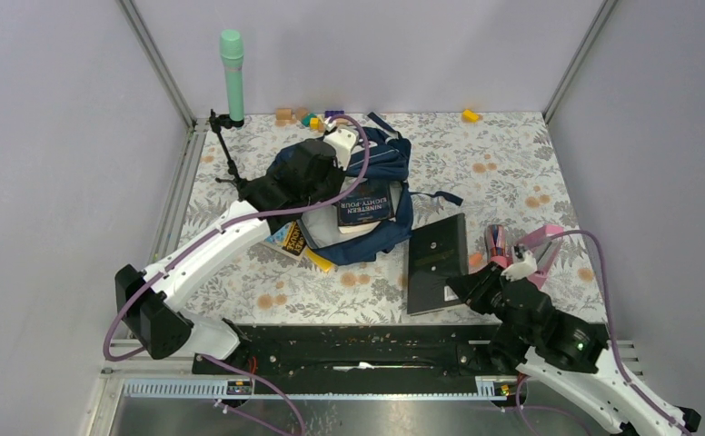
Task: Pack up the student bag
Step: Pick up the book from the center of the board, then place the book in the student bag.
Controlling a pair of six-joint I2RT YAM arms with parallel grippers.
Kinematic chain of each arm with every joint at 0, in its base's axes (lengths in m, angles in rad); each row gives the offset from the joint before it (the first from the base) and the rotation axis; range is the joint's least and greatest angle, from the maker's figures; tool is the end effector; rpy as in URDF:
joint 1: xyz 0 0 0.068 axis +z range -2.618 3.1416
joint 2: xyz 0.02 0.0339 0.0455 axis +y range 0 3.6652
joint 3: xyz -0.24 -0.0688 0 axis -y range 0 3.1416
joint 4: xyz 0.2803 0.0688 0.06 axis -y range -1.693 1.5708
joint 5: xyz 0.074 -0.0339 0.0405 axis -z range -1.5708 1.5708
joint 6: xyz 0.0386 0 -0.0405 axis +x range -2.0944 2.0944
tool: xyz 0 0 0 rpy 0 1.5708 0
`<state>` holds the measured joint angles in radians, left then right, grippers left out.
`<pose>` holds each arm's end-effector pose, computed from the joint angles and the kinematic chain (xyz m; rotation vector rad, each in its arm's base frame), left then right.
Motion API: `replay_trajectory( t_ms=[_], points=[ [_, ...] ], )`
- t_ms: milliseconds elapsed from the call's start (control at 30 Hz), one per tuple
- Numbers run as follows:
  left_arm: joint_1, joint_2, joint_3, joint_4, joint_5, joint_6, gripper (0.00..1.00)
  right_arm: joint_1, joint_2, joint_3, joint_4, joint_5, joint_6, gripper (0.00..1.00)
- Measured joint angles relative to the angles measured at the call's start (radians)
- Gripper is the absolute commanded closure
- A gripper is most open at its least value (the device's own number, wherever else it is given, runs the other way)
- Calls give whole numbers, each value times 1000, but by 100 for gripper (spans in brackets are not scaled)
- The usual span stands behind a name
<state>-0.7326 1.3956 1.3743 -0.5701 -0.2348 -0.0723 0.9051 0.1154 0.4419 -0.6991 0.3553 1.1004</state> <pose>0.2679 -0.2289 0.3417 0.5684 2.0752 -0.2153 0.0911 0.0943 0.2478 0.4469 2.0019 0.9752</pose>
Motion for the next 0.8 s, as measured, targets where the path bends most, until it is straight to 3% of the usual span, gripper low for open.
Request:
replay_trajectory(
  t_ms=[167,367,533,800],
  points=[
    [2,-22,-56,35,-12,-4,100,0,33,143,-69,47,-90,100],
    [2,-42,-76,49,-12,-3,100,0,109,254,-3,21,-151,100],
    [2,-57,-77,50,-11,-2,100,0,239,229,136,-95,-152,100],
    [3,-66,-92,56,1,-3,100,3,418,28,504,-211,-46,100]
  ],
)
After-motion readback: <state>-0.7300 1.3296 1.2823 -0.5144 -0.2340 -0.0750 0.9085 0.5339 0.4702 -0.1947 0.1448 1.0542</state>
